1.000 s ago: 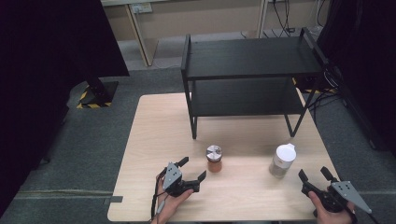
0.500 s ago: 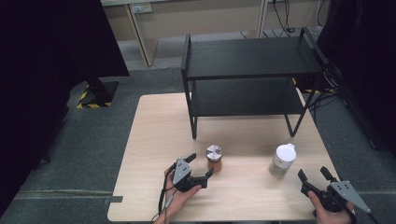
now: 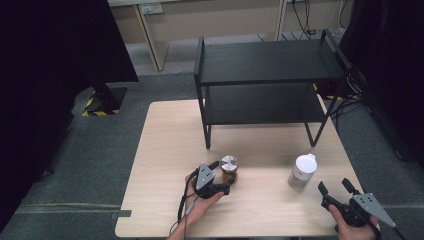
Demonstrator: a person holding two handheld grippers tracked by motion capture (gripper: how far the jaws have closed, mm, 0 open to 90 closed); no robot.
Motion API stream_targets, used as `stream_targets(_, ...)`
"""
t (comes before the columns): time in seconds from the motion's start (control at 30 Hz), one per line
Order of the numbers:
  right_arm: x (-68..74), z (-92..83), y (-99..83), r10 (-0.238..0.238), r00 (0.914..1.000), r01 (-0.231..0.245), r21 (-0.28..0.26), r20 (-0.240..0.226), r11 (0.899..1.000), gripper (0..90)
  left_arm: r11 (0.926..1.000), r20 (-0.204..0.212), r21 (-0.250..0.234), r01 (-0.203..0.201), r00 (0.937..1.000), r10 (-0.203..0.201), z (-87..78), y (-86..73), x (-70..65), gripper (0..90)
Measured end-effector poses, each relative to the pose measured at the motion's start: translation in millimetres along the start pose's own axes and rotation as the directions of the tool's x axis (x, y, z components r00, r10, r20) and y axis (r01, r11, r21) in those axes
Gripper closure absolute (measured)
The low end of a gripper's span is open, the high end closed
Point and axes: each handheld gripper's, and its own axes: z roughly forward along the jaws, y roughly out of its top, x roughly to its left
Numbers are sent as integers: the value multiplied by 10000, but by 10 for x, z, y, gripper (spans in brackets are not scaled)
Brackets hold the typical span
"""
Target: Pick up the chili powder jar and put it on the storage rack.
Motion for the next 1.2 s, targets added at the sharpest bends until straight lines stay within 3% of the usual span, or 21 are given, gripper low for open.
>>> stream_targets(0.2,-4,0,0,7,10000,-7,-3,-16,10000,151,9999,-28,120,-43,10000,43,55,33,-28,231)
stream_targets(0.33,-9,2,4,50,10000,-50,20,-33,10000,149,9996,-53,168,-210,9998,211,75,45,-63,300)
stream_targets(0.57,-6,2,3,3,10000,-3,17,-41,10000,148,9999,-119,126,-110,9999,111,76,39,-78,304)
stream_targets(0.63,-5,2,5,-8,10000,8,31,-47,10000,148,9999,-30,-14,123,9999,-123,71,19,-67,305)
stream_targets(0.77,-5,3,7,-15,10000,15,41,-55,10000,148,9981,-47,-570,221,9997,-224,27,27,-109,305)
stream_targets(1.03,-4,2,5,-30,10000,30,30,-62,10000,149,9782,-705,-2068,-185,9975,40,-161,217,-264,305)
stream_targets(1.2,2,4,6,-49,10000,49,41,-74,10000,149,9623,-1346,-2692,-401,9909,37,-233,345,-342,305)
